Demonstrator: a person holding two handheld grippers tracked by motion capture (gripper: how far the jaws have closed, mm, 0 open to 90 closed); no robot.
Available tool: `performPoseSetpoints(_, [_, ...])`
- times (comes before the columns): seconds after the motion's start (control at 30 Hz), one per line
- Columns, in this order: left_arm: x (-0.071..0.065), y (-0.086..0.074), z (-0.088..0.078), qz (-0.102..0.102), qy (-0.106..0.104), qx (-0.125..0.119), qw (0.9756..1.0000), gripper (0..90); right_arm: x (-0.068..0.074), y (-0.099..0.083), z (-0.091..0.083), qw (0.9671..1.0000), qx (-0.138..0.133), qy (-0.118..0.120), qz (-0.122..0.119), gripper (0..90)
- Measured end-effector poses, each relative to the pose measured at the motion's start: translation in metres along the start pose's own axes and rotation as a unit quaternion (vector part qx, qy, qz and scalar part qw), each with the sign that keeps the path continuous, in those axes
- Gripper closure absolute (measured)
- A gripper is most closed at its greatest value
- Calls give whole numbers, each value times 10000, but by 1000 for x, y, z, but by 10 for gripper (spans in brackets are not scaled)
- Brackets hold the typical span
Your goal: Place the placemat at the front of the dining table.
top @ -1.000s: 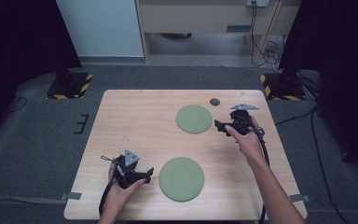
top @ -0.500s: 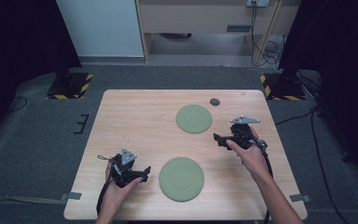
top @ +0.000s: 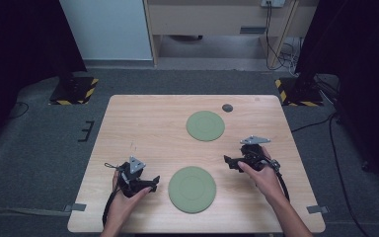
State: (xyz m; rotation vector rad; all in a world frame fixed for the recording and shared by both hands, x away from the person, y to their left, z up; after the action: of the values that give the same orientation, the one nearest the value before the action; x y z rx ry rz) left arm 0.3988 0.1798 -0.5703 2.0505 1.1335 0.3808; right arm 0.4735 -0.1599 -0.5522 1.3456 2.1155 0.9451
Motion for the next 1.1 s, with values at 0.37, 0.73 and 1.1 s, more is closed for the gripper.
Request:
performPoseSetpoints(0.37, [9, -6, 9, -133, 24, 110, 9998, 20, -10, -18, 15, 9992, 241, -268, 182, 79])
performPoseSetpoints(0.73, [10, -8, 12, -149, 46, 166, 9997, 20, -9, -18, 17, 9992, 157, -295, 239, 74])
performPoseSetpoints(1.1, [11, -11, 15, -156, 43, 222, 9996, 20, -10, -32, 26, 9980, 308, -537, 143, 65])
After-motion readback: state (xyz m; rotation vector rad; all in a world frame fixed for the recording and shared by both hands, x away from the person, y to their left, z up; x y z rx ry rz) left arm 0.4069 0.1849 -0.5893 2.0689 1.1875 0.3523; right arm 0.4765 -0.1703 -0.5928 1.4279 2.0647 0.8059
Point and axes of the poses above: each handheld gripper's, and its own axes: z roughly forward along the jaws, y roughly out of its top, x roughly to its left, the point moved 8 cm from there along z, roughly forward along the jaws, and after that the axes turned 9 degrees about -y, right-handed, at the moved point
